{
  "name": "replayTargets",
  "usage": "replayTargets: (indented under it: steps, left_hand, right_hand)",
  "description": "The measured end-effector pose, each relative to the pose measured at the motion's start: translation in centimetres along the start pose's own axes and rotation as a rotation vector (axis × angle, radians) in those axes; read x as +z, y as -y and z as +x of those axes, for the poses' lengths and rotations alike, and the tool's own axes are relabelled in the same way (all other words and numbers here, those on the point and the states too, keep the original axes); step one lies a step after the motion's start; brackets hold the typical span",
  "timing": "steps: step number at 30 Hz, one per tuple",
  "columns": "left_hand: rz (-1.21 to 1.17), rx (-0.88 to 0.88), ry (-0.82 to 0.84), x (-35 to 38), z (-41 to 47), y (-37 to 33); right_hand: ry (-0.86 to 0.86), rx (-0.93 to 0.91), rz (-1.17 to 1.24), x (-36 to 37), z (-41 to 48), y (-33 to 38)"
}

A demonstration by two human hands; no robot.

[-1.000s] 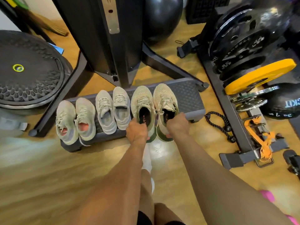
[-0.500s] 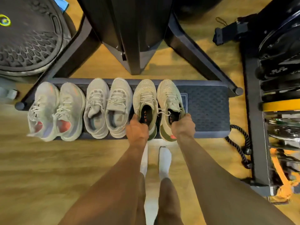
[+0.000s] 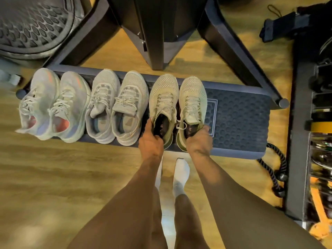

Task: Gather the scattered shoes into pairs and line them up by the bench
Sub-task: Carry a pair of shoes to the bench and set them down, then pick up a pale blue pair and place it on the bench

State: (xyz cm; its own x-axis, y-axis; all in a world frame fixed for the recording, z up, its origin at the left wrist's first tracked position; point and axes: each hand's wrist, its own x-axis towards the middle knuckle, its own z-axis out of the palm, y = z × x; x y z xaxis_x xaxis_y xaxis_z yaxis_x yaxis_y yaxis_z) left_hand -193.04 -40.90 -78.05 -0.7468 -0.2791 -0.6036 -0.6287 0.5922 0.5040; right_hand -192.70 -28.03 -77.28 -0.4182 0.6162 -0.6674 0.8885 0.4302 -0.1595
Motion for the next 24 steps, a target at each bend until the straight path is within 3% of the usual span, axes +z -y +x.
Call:
replayTargets:
  steps: [13, 16, 20, 24]
  left_hand:
    - [0.074, -0.064, 0.214, -1.3, -1.2, -1.9]
    - [0.033, 0.006, 0.197, -4.5, -3.7, -4.9]
    - [-0.012, 0.208, 0.015, -11.7, -7.7, -8.8]
    - [0.115, 0.424, -0.178, -20.7, -12.9, -10.1]
  right_hand:
    - [0.207, -0.113, -0.166, -3.0, -1.7, 0.7]
    - [0.152, -0.381, -0.296, -6.2, -5.6, 2.5]
    - [-0.007, -0.827, -0.573, -11.2, -12.7, 5.9]
    - [-0.123, -1.154, -0.617, -14.8, -21.1, 9.1]
